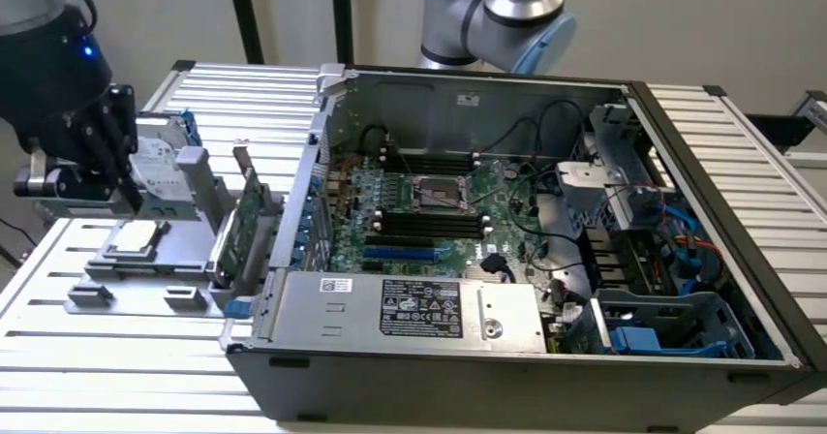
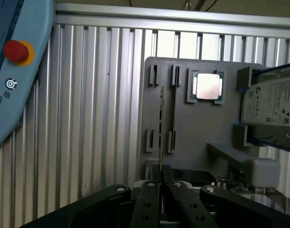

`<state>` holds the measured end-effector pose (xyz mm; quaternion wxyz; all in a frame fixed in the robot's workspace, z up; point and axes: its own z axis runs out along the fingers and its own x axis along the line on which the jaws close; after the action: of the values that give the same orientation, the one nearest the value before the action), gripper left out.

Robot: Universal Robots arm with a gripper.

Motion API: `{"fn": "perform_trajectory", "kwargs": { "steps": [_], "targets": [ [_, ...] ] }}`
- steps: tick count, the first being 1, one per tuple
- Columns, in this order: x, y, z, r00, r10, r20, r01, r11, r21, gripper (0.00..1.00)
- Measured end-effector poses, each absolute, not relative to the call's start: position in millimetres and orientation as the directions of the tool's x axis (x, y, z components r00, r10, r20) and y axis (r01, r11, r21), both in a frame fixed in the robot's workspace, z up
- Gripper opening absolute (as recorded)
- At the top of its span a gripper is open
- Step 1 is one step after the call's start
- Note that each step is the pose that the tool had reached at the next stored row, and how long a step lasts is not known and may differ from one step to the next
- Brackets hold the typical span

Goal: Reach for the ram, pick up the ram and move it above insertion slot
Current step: 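Pick up the ram and move it above insertion slot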

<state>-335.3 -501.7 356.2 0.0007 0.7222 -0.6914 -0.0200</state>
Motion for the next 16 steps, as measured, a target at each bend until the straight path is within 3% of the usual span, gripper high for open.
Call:
{"fn": "perform_trajectory", "kwargs": {
  "steps": [10, 16],
  "targets": [
    [-294, -501, 401, 0.043, -0.999, -0.029, -0.999, -0.044, 0.029, 0.13],
    [-271, -499, 408, 0.043, -0.999, -0.03, -0.999, -0.044, 0.029, 0.13]
  ]
}}
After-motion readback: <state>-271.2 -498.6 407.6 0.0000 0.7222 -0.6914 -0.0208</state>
